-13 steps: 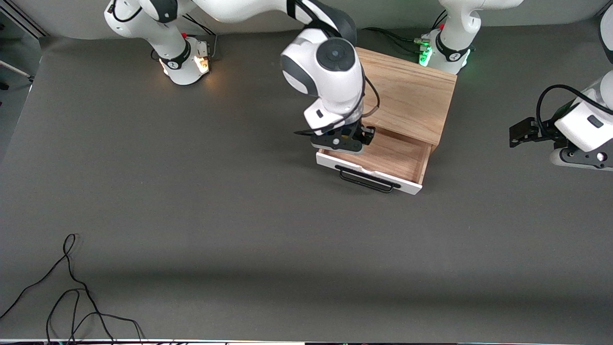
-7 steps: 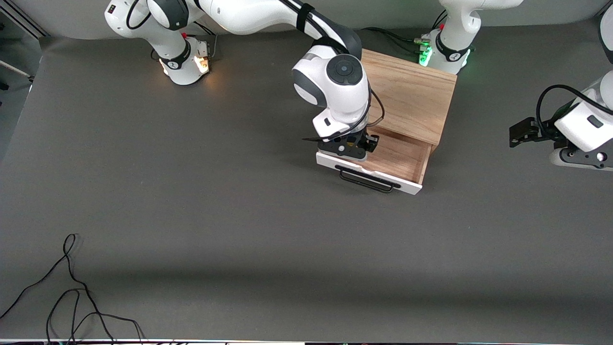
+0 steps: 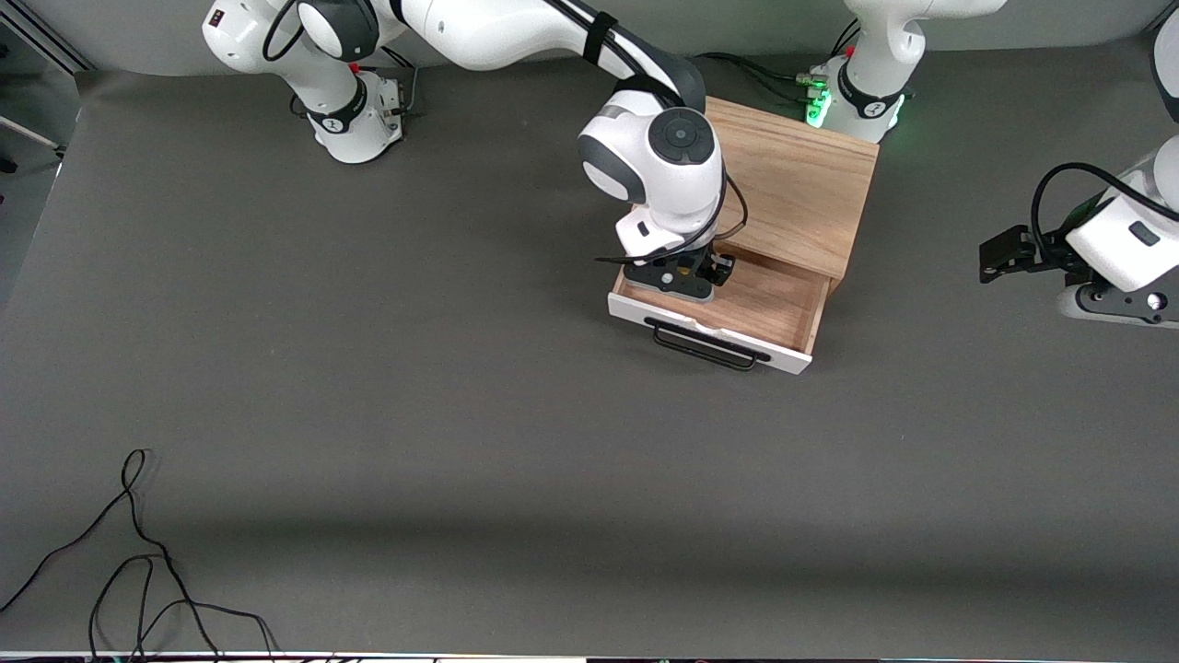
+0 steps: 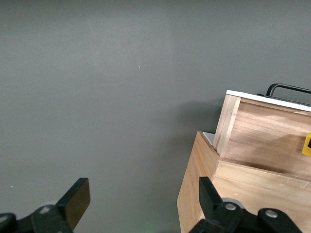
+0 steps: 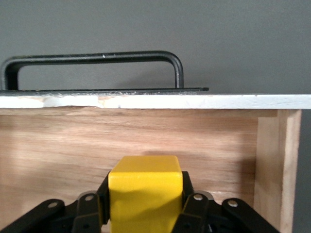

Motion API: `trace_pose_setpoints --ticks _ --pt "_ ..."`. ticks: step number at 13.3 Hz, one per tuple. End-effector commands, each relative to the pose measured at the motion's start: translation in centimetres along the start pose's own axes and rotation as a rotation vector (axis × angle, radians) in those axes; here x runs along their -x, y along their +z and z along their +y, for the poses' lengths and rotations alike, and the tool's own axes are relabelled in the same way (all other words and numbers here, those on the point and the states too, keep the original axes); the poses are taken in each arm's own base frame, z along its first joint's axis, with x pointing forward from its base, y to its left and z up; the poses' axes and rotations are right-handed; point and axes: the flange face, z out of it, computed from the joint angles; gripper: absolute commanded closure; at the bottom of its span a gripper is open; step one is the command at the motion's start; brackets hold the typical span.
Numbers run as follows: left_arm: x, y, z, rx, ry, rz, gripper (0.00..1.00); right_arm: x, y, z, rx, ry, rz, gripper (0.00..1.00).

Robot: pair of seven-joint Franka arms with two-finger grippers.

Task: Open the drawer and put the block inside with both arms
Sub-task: 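Lower the cube into the drawer and open the right gripper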

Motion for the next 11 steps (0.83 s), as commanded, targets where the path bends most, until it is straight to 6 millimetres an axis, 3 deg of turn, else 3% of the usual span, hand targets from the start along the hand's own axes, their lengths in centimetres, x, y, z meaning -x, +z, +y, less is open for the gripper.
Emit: trace_pose_setpoints --ticks 1,3,5,11 --pt "0.7 -0.3 0.2 -0.014 0.018 -0.003 0.0 0.0 0.8 -0.4 -0.005 0.028 0.01 0.6" --pt "0.7 -0.3 0.2 -0.014 0.019 -0.003 0.0 0.0 0.8 -0.4 -0.005 0.047 0.01 0.51" --pt "0.7 -0.3 0.2 -0.014 0.019 -0.003 0.0 1.1 0.9 -0.7 -0.003 0.035 0.014 0.01" --pt "0.7 -0.3 0.3 -0.014 0.021 -0.003 0.0 1.9 0.7 -0.8 0.012 0.005 0.077 0.0"
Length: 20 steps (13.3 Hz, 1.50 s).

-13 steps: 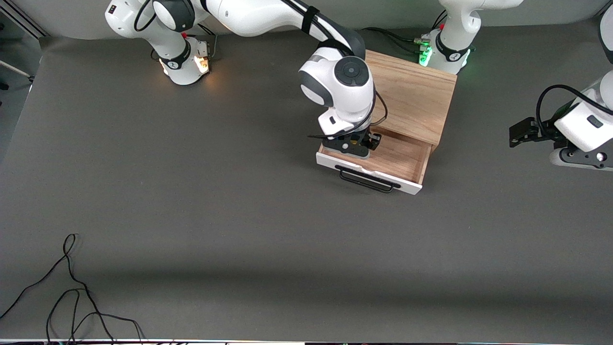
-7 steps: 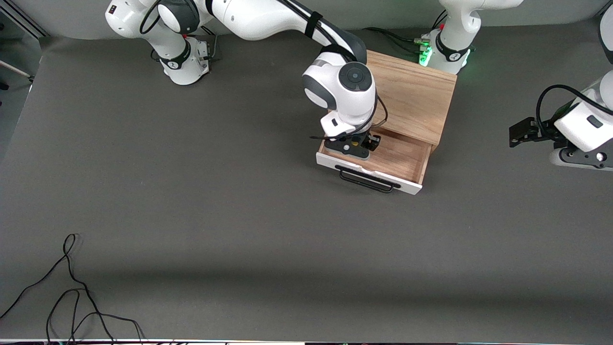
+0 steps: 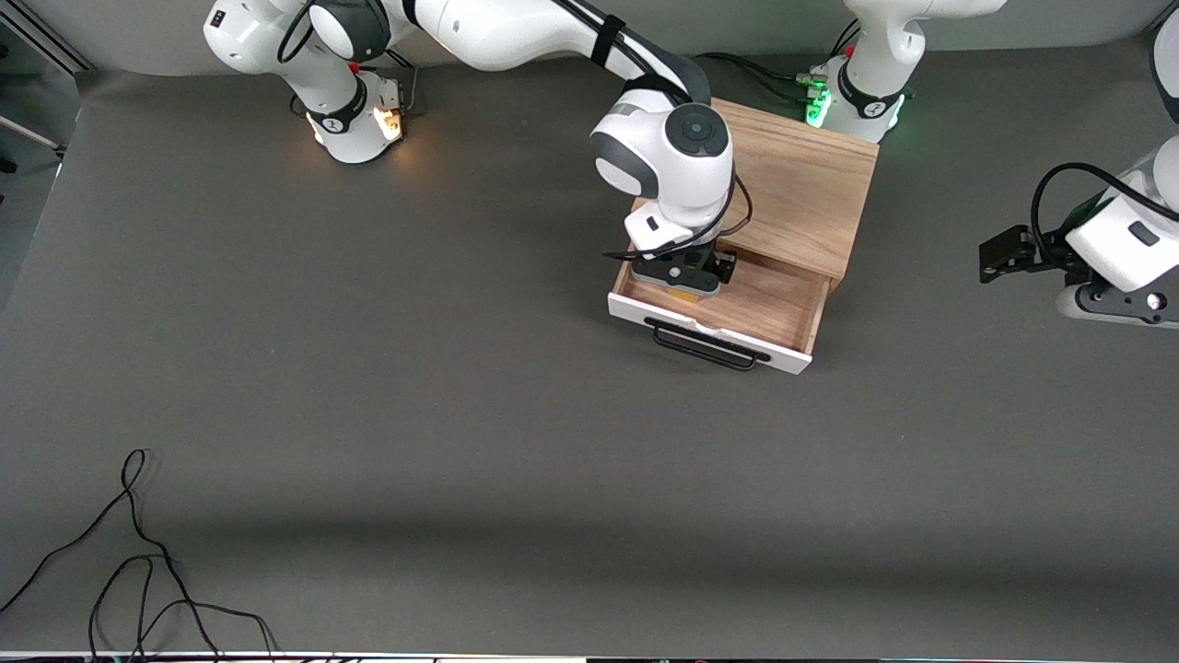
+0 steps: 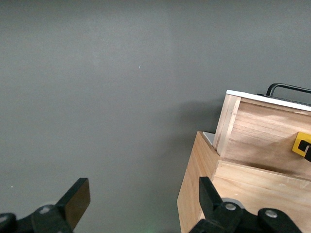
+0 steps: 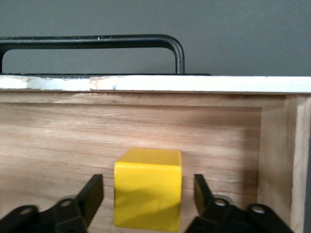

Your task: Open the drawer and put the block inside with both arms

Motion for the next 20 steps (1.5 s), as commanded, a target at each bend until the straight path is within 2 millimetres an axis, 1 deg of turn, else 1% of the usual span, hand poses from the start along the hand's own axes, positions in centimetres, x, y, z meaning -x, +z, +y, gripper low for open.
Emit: trace_pose_setpoints --ticks 1,3,4,5,7,8,9,10,11,12,13,14,15,16,17,18,19,20 --pt "0.7 -0.3 0.2 -0.013 0.02 -0.003 0.0 0.0 -0.9 -0.6 -0.019 0.03 0.029 0.0" --pt "0.7 -0.3 0.2 -0.013 0.018 -0.003 0.0 -0.1 -1.8 -0.6 -0.024 0.032 0.027 0.0" --pt "0.7 -0.3 0.2 -0.013 0.019 -0.003 0.0 -0.3 -2.8 -0.6 -0.035 0.034 0.028 0.0" --pt "0.7 -0.3 0.2 -0.013 0.018 -0.003 0.0 -1.0 -4.0 -0.4 -0.045 0.041 0.027 0.0" --pt "0.7 -0.3 0.2 -0.013 0.019 -0.003 0.0 -1.9 -5.8 0.1 -0.031 0.045 0.021 0.0" --pt "0.7 -0.3 0.2 -0.013 0.02 -0.003 0.0 -3.5 -7.5 0.7 -0.04 0.067 0.019 0.0" --pt "0.7 -0.3 0.2 -0.013 0.02 -0.003 0.0 -4.4 -8.7 1.2 -0.04 0.072 0.017 0.0" --pt "0.7 -0.3 0.2 -0.013 0.02 -0.003 0.0 -5.9 -10.0 1.8 -0.043 0.075 0.016 0.0" --pt "0.7 -0.3 0.2 -0.013 0.018 -0.003 0.0 -8.2 -11.2 2.7 -0.051 0.077 0.015 0.0" --pt "0.7 -0.3 0.2 -0.013 0.019 -0.003 0.0 -9.9 -12.2 3.6 -0.055 0.07 -0.002 0.0" --pt "0.7 -0.3 0.2 -0.013 0.018 -0.003 0.0 -11.2 -13.8 4.5 -0.066 0.052 -0.021 0.0" --pt "0.7 -0.3 0.2 -0.013 0.019 -0.003 0.0 -12.9 -15.5 5.8 -0.061 0.046 -0.03 0.0" --pt "0.7 -0.3 0.2 -0.013 0.02 -0.003 0.0 -15.1 -17.2 7.6 -0.052 0.049 -0.038 0.0" --pt "0.7 -0.3 0.2 -0.013 0.02 -0.003 0.0 -16.5 -18.2 9.2 -0.045 0.024 -0.046 0.0" --pt "0.7 -0.3 0.2 -0.014 0.018 0.001 0.0 -17.6 -19.1 10.6 -0.046 0.001 -0.048 0.0" --pt "0.6 -0.4 0.2 -0.014 0.018 0.006 0.0 -19.5 -19.7 12.3 -0.05 0.008 -0.053 0.0" --pt "0.5 -0.4 0.1 -0.015 0.02 0.014 0.0 -20.9 -20.1 13.8 -0.047 0.007 -0.057 0.0" --pt "0.5 -0.4 0.2 -0.015 0.024 0.017 0.0 -23.0 -20.4 15.8 -0.046 0.001 -0.062 0.0"
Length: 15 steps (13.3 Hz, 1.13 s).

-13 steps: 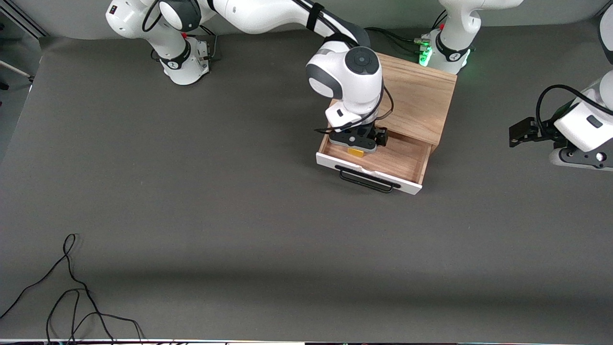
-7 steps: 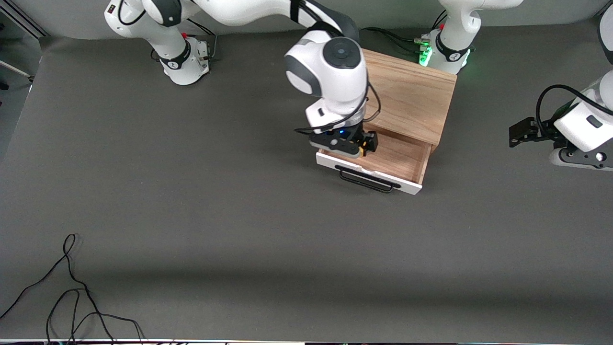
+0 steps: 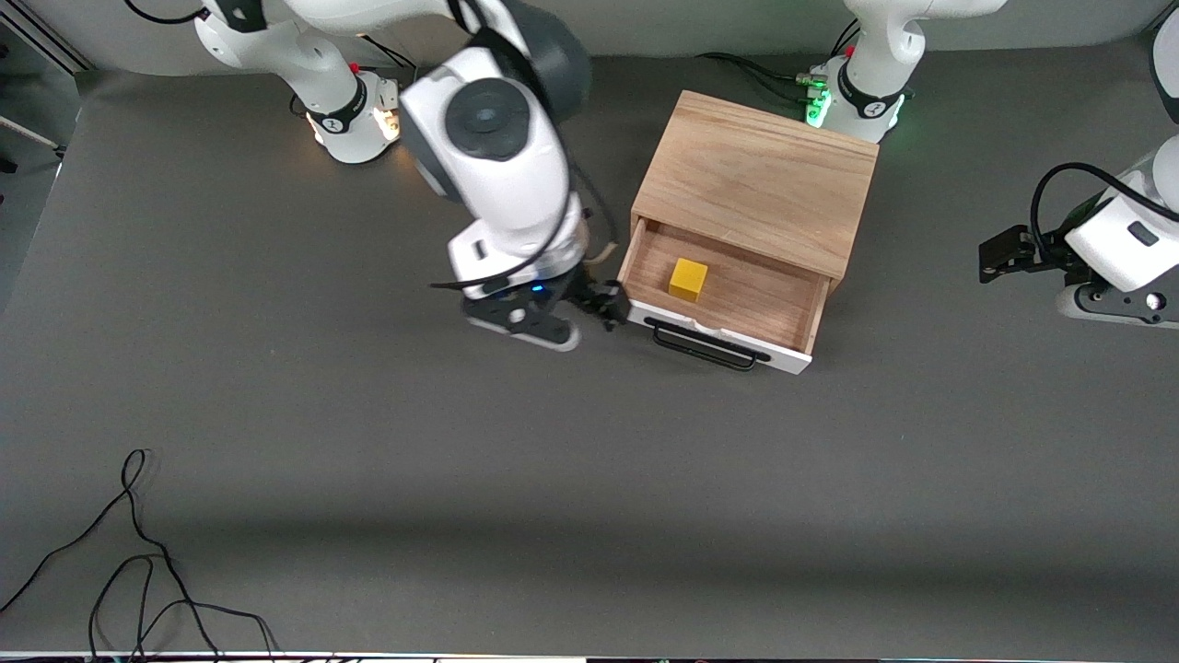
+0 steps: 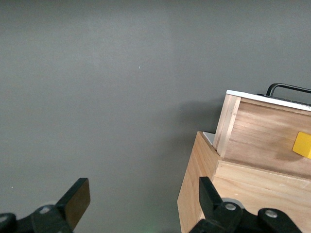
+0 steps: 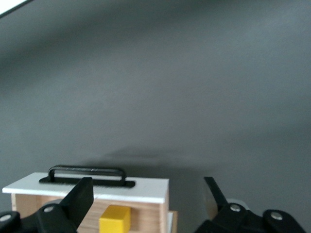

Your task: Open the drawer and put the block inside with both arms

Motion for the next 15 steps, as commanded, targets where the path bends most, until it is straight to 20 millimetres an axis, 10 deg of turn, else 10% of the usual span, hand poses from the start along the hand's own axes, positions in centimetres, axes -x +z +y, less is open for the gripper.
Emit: trace_pose_setpoints --ticks 1,15 --pt "0.5 -0.6 0.1 -0.014 0.021 0.02 0.0 -4.1 -1.3 5.7 0.004 -0.032 -0.049 0.0" --pt "0.4 -0.7 0.2 -0.017 0.021 0.038 0.0 -15.1 -7.8 36.2 0.013 -0.185 -0.082 0.0"
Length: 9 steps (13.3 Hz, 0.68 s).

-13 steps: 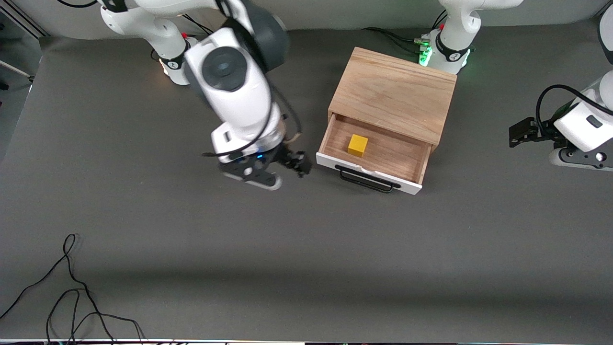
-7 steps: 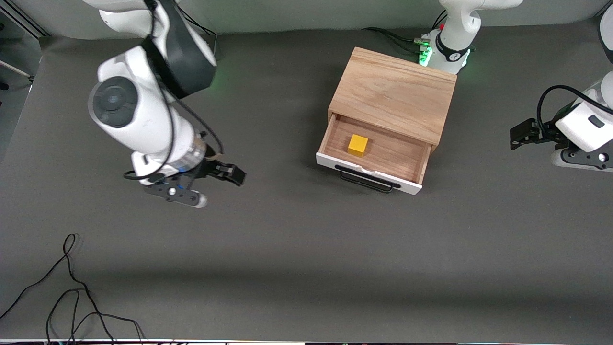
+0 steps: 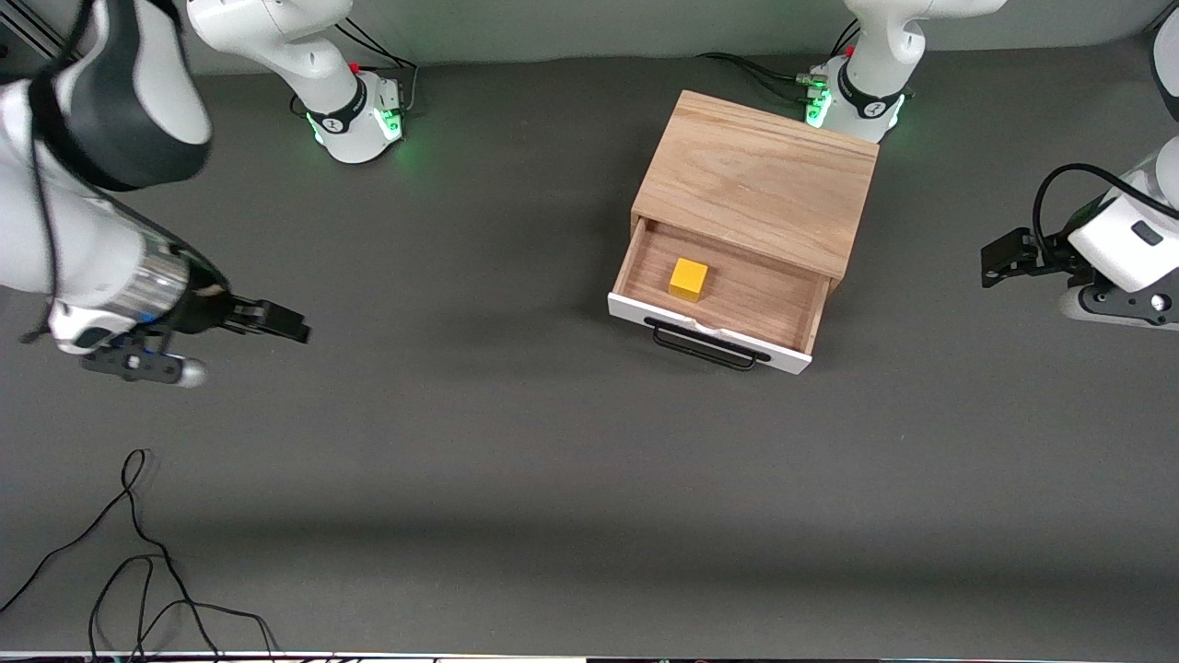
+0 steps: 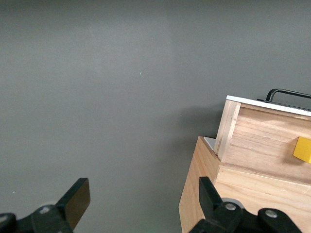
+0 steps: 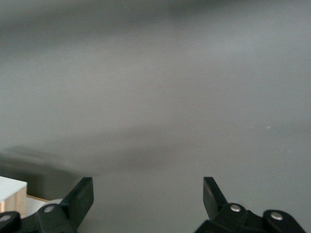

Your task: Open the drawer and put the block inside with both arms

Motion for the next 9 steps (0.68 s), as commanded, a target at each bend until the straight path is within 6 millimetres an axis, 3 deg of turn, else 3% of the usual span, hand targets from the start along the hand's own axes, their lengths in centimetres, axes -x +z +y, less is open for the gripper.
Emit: trace_pose_setpoints --ticks 1,3,9 --pt "0.7 -0.4 0.2 -0.013 0.017 0.012 0.0 1.3 -2.2 3.3 0.025 -0.001 0.044 0.0" --pt "0.7 -0.5 0.2 -0.012 0.015 0.014 0.0 1.7 -3.2 4.6 0.083 -0.013 0.052 0.0" --pt "0.6 -0.5 0.3 -0.006 0.013 0.016 0.0 1.7 -2.8 3.5 0.113 -0.13 0.049 0.0"
